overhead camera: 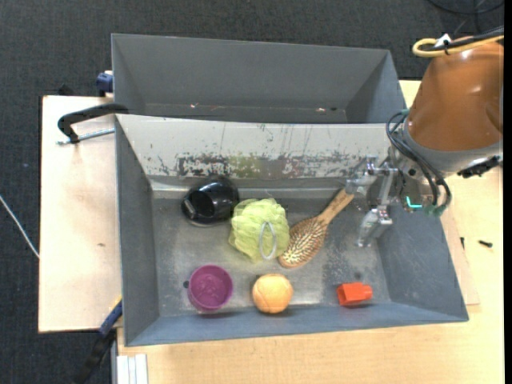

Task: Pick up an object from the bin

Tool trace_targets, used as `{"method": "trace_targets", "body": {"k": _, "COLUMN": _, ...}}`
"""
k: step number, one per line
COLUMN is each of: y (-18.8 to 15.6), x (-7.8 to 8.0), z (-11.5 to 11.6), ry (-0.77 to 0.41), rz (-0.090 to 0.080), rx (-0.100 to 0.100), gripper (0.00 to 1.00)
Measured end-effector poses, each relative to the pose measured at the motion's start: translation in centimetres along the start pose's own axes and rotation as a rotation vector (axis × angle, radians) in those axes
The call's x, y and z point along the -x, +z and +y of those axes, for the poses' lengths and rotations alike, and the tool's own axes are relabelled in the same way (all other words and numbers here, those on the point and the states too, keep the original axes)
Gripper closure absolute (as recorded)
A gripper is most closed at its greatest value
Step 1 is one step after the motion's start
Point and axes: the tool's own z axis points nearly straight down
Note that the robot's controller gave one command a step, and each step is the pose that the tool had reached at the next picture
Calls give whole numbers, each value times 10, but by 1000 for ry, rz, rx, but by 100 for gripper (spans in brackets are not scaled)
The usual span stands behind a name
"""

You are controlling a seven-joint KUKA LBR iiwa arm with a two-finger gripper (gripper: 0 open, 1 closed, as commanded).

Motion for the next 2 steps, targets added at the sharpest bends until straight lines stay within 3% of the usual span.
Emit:
{"method": "trace_targets", "body": {"k": 1, "y": -4, "x": 2, "z": 0, "ry": -1, "rz": -9, "rx": -1, "gripper": 0}}
{"method": "trace_targets", "body": {"k": 2, "y": 34, "x": 13, "z": 12, "ry": -137, "rz": -10, "rx": -2, "gripper": 0}}
